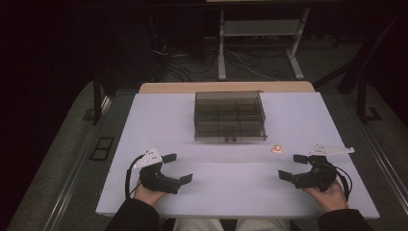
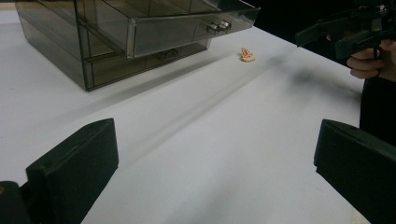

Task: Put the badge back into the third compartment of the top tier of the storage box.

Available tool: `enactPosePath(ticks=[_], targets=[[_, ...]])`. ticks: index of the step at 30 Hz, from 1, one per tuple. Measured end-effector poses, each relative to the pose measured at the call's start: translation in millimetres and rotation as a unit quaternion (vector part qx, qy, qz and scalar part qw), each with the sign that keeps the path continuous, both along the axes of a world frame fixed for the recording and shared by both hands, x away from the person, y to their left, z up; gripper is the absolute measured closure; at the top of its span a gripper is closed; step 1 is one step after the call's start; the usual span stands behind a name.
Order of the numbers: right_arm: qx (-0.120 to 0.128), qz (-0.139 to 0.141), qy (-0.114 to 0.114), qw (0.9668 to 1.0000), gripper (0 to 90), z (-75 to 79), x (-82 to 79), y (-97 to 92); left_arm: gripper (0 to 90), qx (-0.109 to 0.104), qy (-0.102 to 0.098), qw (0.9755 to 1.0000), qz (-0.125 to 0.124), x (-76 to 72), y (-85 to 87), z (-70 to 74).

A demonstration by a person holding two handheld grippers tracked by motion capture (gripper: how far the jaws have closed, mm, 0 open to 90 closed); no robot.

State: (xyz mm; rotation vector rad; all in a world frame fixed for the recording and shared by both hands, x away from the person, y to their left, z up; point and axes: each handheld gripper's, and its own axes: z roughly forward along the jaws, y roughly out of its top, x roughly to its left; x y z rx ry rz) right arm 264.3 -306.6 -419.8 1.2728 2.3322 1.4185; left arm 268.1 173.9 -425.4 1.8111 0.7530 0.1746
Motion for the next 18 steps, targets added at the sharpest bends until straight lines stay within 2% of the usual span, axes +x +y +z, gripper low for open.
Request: enactPosePath(ticks=[18], targets=[[-0.001, 0.008, 0.001, 1.0000, 0.3, 0.0, -1.1, 0.9, 0.0, 0.001, 0.008, 1.0000, 0.000, 1.2, -2.4, -2.9]])
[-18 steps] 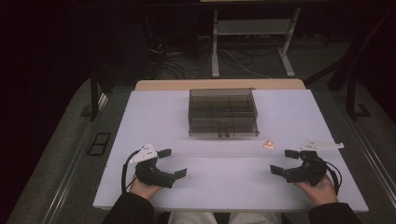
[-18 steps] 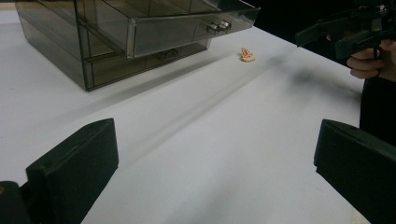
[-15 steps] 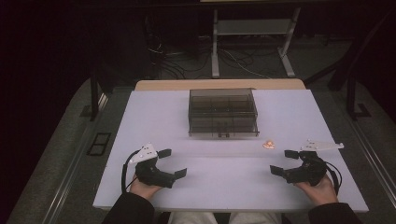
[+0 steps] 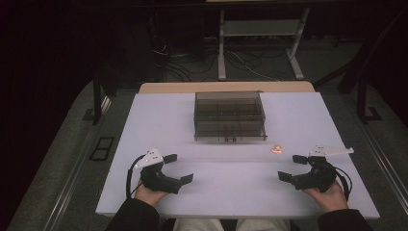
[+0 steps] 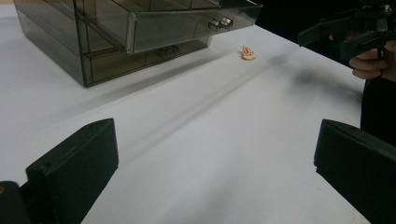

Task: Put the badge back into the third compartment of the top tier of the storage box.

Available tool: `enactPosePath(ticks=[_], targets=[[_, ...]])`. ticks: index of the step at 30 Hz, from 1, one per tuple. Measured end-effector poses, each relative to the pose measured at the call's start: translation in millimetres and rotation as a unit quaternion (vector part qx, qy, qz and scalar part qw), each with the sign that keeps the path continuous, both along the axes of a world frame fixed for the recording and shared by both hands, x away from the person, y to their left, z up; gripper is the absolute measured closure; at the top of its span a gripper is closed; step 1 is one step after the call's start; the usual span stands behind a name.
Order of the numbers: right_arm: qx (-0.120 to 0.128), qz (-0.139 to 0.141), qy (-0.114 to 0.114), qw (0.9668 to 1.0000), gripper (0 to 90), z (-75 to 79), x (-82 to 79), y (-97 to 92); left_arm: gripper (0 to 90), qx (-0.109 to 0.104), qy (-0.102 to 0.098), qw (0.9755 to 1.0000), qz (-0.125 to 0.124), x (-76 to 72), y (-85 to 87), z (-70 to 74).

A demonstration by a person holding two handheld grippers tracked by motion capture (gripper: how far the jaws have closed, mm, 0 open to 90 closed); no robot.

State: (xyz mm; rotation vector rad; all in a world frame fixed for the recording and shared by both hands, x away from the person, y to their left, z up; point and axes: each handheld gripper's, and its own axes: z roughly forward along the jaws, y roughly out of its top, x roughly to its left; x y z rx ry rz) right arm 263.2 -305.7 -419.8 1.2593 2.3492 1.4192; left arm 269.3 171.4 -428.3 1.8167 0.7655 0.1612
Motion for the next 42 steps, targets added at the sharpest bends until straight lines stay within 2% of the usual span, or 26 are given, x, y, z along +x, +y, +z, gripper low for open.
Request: enactPosePath(ticks=[13, 20, 42], targets=[[-0.008, 0.002, 0.001, 1.0000, 0.3, 2.0, -1.7, 0.4, 0.0, 0.001, 0.006, 0.9999, 0.008, -0.2, -0.5, -2.7], [-0.021, 0.005, 0.002, 0.9998, 0.4, 12.7, -2.1, -1.4, 0.0, 0.001, 0.012, 0.9999, 0.012, -4.1, 0.6, -3.0], [-0.033, 0.013, 0.017, 0.9992, 0.4, 32.2, 20.1, -5.7, 0.0, -0.002, 0.016, 0.9998, 0.010, -3.8, 0.2, -3.7]])
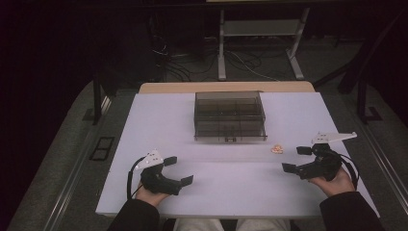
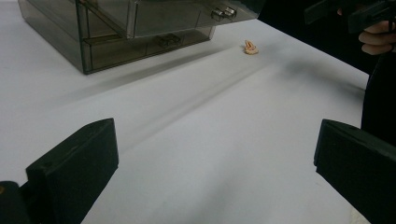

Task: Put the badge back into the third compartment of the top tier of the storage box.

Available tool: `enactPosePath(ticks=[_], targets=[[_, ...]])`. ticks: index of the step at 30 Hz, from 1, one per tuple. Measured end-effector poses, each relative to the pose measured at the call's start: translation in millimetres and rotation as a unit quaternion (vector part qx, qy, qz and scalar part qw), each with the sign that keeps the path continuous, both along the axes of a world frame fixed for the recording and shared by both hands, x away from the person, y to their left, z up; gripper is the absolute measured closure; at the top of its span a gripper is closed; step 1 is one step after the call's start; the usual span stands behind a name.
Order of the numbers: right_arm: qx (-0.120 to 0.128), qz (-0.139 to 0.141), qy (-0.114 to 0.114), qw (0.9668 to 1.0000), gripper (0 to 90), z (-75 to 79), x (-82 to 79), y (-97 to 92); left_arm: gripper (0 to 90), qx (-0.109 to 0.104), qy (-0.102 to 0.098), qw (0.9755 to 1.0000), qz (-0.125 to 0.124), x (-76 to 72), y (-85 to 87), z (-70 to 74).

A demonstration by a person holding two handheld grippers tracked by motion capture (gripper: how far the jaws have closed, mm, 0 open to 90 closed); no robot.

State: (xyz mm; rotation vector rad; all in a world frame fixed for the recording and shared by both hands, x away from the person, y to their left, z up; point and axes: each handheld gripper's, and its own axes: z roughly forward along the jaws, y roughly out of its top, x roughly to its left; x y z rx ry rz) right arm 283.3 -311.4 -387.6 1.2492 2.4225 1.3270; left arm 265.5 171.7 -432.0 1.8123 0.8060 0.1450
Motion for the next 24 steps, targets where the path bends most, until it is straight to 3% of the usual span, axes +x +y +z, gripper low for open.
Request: enactPosePath(ticks=[24], targets=[[-0.005, 0.015, 0.009, 0.9998, 0.4, 22.6, 26.0, 2.5, 0.0, 0.000, 0.004, 1.0000, -0.004, 0.6, -1.4, -1.0]])
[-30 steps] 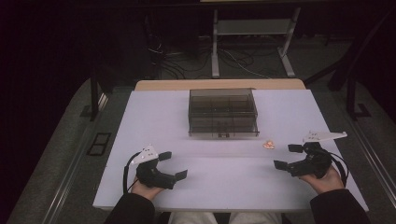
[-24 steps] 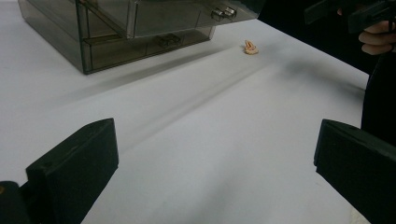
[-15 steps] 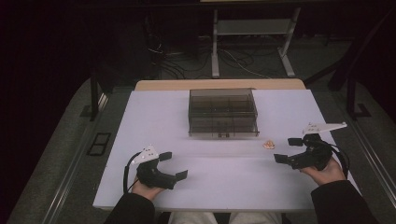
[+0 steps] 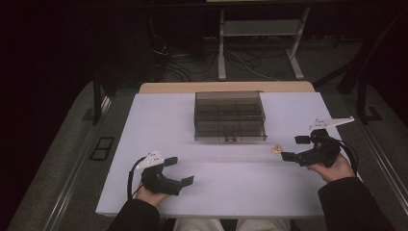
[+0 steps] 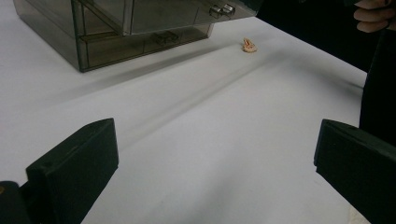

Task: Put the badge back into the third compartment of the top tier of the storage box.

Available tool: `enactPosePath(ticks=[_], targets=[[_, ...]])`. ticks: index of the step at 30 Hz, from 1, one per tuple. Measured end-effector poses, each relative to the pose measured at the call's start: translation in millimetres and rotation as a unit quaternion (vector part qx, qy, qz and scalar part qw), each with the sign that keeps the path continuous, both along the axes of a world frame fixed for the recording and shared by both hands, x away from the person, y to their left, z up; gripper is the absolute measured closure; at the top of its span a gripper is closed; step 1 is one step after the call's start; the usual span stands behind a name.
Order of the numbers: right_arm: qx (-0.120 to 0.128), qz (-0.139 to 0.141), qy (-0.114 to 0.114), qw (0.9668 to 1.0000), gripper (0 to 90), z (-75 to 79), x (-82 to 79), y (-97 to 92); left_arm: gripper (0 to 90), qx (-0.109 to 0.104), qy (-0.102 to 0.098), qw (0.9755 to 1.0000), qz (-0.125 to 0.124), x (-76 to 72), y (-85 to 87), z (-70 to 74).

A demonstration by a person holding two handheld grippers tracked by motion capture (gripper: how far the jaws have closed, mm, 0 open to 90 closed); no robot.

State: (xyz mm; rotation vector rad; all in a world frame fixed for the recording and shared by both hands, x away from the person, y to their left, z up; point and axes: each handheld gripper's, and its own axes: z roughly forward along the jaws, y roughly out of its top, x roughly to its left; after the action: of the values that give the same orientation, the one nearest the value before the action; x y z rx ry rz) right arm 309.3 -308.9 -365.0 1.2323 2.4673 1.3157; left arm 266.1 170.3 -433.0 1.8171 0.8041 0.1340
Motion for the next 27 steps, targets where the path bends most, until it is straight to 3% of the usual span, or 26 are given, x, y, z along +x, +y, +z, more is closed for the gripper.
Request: enactPosePath(ticks=[27], targets=[[0.000, -0.008, 0.016, 0.9998, 0.4, -9.2, 23.8, -6.1, 0.0, 0.001, 0.000, 1.0000, -0.002, 0.4, 0.1, 0.1]])
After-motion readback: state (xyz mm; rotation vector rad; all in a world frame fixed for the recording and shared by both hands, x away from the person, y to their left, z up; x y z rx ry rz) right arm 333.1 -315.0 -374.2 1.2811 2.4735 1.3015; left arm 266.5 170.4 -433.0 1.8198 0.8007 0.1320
